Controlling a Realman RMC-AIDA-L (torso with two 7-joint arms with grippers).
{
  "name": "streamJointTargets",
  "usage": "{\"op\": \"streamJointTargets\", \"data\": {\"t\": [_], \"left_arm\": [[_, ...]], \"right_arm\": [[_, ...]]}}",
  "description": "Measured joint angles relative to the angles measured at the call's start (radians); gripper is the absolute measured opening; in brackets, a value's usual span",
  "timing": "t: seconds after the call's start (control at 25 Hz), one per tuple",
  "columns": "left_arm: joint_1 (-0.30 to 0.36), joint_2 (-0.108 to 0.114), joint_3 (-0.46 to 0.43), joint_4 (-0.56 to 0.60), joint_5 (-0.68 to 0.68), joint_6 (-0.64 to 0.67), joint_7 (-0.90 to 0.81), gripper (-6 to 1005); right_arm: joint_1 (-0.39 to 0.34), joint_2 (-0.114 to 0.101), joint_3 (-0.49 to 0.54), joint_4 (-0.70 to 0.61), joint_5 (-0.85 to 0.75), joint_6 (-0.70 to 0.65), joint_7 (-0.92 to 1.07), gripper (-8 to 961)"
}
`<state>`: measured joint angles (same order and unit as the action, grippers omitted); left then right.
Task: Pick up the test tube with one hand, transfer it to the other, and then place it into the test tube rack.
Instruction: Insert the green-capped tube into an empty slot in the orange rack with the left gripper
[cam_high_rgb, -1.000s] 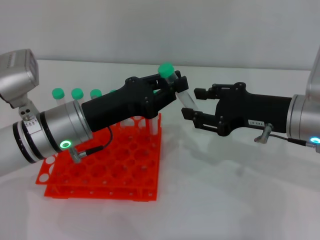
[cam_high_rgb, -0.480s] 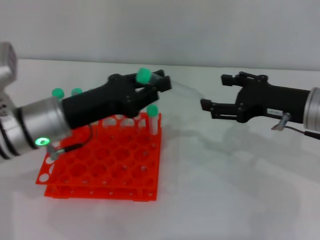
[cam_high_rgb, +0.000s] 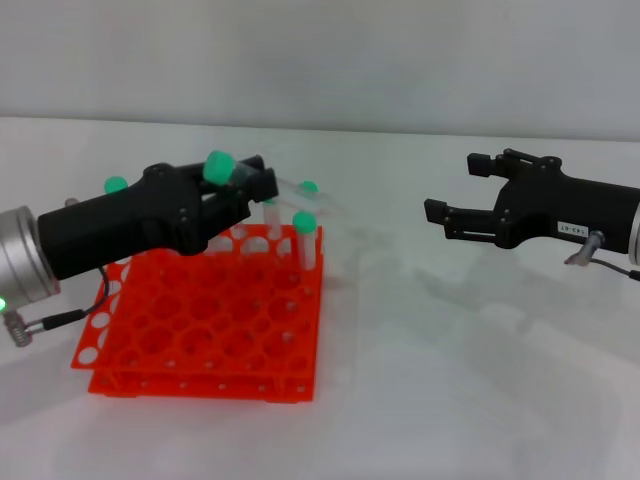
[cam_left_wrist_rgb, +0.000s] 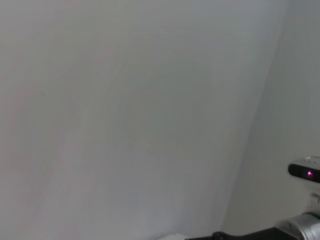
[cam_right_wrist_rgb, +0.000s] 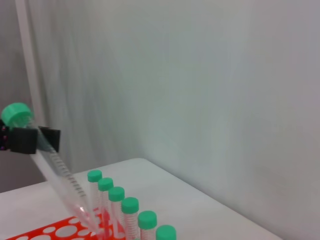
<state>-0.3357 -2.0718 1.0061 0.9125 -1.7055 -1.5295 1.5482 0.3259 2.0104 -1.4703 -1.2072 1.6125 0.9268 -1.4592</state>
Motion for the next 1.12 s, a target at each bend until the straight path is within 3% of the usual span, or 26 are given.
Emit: {"op": "streamJointTargets", "data": {"t": [0.36,0.64,0.84,1.12], "left_arm": [[0.039,-0.005,-0.004,0.12,0.068,0.046,-0.149,244],[0.095,-0.01,0.022,0.219,0.103,0.227,-0.262,253],[0.081,-0.006,0.051,0.253,0.198,0.312,-0.361,260],[0.032,-0.005,0.063,0.314,0.366,0.317,-0.49,268]], "right_arm": [[-0.017,-0.001,0.002,-0.001,0.0,0.001,0.006,866],[-0.03,-0.001,0.002,0.0,0.0,0.003,0.006,866],[-0.032,-0.001,0.0,0.004,0.0,0.003,0.006,866],[-0.032,-0.001,-0.001,0.015,0.0,0.005,0.005,866]]}}
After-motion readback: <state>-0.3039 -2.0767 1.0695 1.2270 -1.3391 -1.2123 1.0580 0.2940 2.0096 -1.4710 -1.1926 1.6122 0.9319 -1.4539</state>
